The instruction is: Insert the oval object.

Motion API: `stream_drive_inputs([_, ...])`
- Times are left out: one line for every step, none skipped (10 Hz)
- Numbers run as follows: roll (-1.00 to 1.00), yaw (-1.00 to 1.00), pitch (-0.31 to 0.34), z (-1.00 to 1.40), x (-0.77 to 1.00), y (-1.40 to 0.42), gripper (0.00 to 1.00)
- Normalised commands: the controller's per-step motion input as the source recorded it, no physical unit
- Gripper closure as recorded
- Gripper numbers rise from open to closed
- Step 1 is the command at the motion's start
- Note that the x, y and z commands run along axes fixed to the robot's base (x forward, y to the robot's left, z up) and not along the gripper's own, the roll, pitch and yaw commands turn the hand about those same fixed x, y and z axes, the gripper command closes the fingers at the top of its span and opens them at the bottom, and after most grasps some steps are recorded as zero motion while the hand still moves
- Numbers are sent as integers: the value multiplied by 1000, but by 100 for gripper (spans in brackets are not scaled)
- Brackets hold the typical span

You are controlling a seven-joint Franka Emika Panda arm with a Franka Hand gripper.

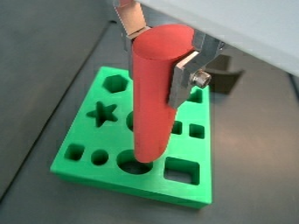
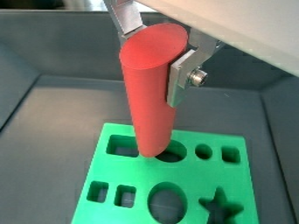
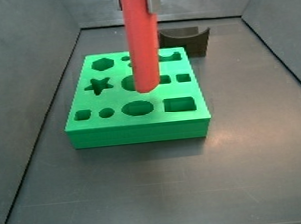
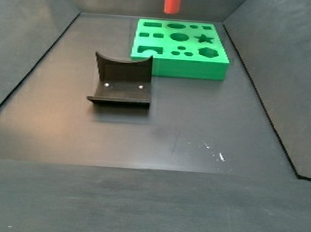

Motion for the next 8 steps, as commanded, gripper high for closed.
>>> stream_drive_inputs([144, -1000, -17, -106, 0, 0, 100])
stream_drive_inputs([123, -1000, -31, -183, 0, 0, 100])
stream_drive_inputs([47, -1000, -9, -254, 0, -74, 100])
stream_drive_inputs([27, -1000, 0, -269, 0, -100, 100])
stream_drive_inputs([16, -1000, -11, -311, 0, -114, 100])
stream_drive_inputs([6, -994, -26, -357, 0, -126, 100])
stream_drive_inputs([9, -989, -27, -357, 0, -126, 100])
stream_drive_inputs([10, -980, -43, -371, 0, -123, 100])
